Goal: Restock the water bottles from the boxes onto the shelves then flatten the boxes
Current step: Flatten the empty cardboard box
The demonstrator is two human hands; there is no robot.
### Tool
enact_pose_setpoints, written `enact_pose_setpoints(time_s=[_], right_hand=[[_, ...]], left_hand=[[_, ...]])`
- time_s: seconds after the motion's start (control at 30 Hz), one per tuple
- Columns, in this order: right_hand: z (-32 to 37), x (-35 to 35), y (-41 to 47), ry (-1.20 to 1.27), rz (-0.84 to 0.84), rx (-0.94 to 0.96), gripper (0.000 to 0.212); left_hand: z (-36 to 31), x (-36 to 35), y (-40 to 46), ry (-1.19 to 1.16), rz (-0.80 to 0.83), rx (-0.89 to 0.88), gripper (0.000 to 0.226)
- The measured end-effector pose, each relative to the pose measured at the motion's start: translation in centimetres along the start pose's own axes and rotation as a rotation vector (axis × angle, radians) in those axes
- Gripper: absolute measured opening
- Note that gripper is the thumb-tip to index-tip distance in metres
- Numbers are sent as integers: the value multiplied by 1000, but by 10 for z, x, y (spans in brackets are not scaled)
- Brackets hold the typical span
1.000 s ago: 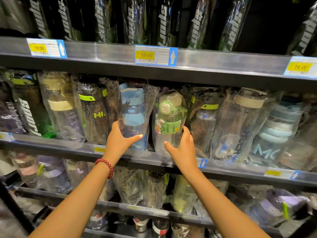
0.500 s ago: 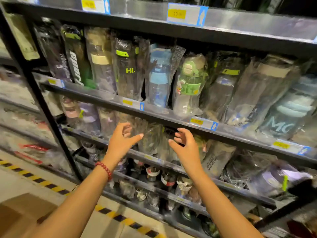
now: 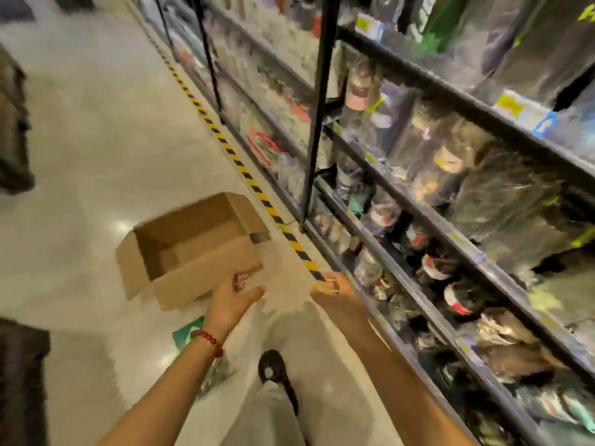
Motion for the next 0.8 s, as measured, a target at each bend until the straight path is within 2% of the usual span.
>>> enact_pose_setpoints(time_s=[0.07, 0.17, 0.33, 0.5, 0.63, 0.8], right_hand=[[10, -41, 11, -81, 49, 34, 49], [30, -94, 29, -134, 152, 18, 49], [71, -159, 82, -289, 254, 59, 31], [96, -211, 144, -320, 306, 28, 29], [106, -243, 202, -366, 264, -23, 35], [90, -277, 287, -426, 248, -95, 25]], left_hand=[[16, 42, -5, -9, -98, 27, 36], [40, 101, -6, -45, -257, 106, 52], [64, 179, 18, -111, -441, 208, 54], [81, 239, 75, -126, -488, 274, 56], [91, 266, 136, -156, -469, 323, 54], [117, 286, 218, -89, -455, 391, 53]])
Point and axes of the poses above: each hand's wrist, its own y-axis towards the middle knuckle, its own x-axis out of the back of the hand, z = x × y, the point moved 4 cm from there along y, towards the middle knuckle, and after that the axes turned 11 degrees about -y, right-handed, at the moved point
